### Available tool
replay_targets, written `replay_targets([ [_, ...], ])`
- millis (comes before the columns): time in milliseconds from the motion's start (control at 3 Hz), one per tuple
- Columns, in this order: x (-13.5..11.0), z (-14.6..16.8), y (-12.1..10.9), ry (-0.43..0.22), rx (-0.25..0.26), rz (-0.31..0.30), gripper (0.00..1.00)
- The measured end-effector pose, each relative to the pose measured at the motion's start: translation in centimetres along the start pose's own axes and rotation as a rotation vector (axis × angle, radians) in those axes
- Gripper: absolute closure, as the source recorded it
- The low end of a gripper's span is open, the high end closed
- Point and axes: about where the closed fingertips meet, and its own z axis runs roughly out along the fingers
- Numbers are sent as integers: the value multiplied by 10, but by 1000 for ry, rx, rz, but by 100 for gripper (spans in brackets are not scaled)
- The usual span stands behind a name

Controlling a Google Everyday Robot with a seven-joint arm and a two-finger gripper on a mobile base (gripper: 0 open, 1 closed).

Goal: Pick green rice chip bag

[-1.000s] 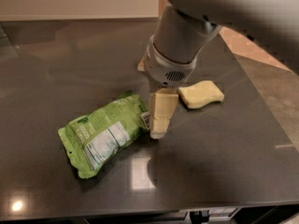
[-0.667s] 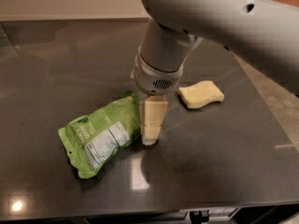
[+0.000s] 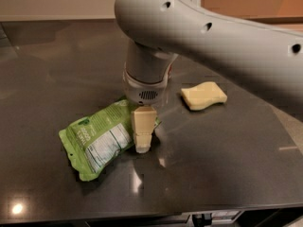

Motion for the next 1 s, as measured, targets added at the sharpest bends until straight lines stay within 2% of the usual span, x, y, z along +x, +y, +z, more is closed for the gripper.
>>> replay_targets([
  [333,2,8,-6,36,3,15,0],
  [667,5,11,-10,62,6,27,18],
  [1000,8,9,-13,70,11,34,41],
])
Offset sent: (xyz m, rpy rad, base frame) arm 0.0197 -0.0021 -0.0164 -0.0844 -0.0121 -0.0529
